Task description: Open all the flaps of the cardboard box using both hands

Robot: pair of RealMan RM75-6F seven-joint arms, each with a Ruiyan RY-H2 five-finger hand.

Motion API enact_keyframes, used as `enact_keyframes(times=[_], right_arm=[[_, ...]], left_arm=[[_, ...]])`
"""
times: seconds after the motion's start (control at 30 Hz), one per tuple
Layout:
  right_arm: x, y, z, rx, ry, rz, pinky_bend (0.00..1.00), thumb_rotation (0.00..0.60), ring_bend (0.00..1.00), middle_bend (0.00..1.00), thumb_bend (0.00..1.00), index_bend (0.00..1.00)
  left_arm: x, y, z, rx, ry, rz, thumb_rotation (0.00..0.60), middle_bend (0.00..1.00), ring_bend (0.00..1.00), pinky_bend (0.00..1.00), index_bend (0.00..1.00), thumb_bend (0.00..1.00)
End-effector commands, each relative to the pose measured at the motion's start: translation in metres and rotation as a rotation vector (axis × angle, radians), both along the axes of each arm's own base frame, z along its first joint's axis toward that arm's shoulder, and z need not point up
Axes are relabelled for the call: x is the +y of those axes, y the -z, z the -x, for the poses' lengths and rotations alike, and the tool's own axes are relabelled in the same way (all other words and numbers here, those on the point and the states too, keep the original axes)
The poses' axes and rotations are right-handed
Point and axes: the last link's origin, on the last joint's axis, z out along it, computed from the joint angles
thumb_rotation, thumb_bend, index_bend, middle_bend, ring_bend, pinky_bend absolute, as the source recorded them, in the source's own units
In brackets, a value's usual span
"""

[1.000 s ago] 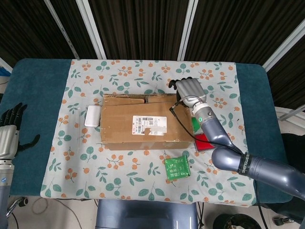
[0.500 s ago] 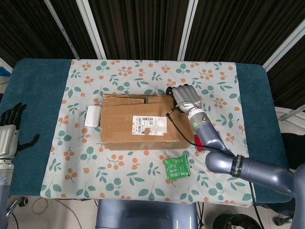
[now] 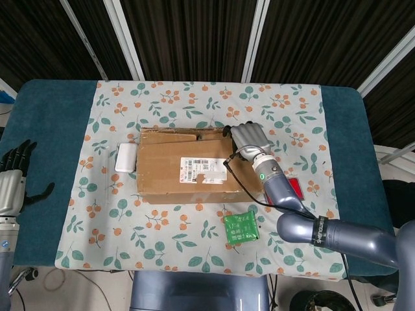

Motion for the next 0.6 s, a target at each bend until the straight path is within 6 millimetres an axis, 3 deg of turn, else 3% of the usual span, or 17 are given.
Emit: enact_keyframes(times=[0.03, 0.4, 0.6], right_arm=[[0.001, 0.001, -0.001, 0.001, -0.001, -0.001, 0.28, 0.6, 0.4, 0.45, 1.0, 0.35], [-0.005, -0.002, -0.011, -0.018, -0.023, 0.032, 0.28, 0.6, 0.55, 0.59, 1.0, 0.4], [-0.008, -0.009, -0.017, -0.014, -0.031, 0.038, 0.28, 0.6, 0.57, 0.61, 1.0, 0.4]], left_arm=[[0.0, 0.0, 0.0, -0.001, -0.001, 0.002, 0.6, 0.0, 0.0, 0.0, 0.0, 0.24], [0.0, 0.0, 0.001, -0.007, -0.006, 0.004, 0.6, 0.0, 0.0, 0.0, 0.0, 0.24], [0.001, 0.0, 0.002, -0.007, -0.01, 0.005, 0.6, 0.0, 0.0, 0.0, 0.0, 0.24]])
